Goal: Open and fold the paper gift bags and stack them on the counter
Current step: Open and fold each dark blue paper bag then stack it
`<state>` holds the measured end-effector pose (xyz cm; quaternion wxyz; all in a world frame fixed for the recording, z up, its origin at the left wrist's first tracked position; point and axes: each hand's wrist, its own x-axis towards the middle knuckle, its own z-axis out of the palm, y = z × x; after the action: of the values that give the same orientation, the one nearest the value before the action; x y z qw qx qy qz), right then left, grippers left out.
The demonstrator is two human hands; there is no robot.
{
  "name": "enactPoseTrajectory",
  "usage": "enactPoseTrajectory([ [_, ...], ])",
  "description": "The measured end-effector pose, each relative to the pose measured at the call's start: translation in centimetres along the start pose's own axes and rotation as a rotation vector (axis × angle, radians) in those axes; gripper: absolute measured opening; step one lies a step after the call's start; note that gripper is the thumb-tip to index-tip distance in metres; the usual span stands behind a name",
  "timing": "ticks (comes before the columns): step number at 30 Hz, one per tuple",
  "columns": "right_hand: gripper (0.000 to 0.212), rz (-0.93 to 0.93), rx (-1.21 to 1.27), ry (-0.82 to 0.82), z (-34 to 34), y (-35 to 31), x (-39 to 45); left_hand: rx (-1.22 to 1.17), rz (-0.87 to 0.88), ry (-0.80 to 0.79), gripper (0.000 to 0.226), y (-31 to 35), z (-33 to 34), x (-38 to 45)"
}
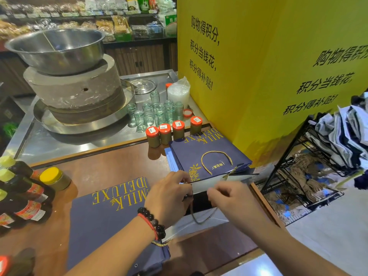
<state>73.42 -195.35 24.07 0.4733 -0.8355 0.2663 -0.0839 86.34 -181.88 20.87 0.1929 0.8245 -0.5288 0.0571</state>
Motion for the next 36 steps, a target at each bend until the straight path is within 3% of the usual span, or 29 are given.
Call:
enactPoseTrajectory([
  [2, 0.024, -0.094, -0.196, 0.0, -0.5, -1.3, 1.2, 0.02, 0.022, 0.012, 0.023, 0.1, -0.1, 0.0],
  [6, 0.029, -0.03, -0.59, -0.234, 0.6, -1.8, 3.5, 0.022, 0.027, 0.02, 0.021, 0.5, -0.4, 0.0],
  [10, 0.029, 0.039, -0.569, -0.362, 1.2, -2.0, 4.3, -0.016, 0.037, 0.026, 0.014, 0.5, 0.1, -0.3],
  [18, 0.022, 0.038, -0.43, -0.471, 0.7, -2.2, 4.3, -0.033, 0.03, 0.042, 0.024, 0.9, -0.3, -0.7],
  [22, 0.016, 0.025, -0.41, -0.467, 0.6, -2.0, 4.1, -0.047, 0.028, 0.038, 0.022, 0.7, 0.1, -1.0],
  [27, 0.017, 0.034, -0.417, -0.428, 1.1, -1.3, 4.0, -0.079, 0.046, 0.077, 0.003, 0.7, 0.0, -1.3],
  [36, 0.015, 0.057, -0.445, -0.292, 2.1, -0.4, 3.7, -0.076, 0.048, 0.052, 0.016, 0.9, -0.3, -1.4],
])
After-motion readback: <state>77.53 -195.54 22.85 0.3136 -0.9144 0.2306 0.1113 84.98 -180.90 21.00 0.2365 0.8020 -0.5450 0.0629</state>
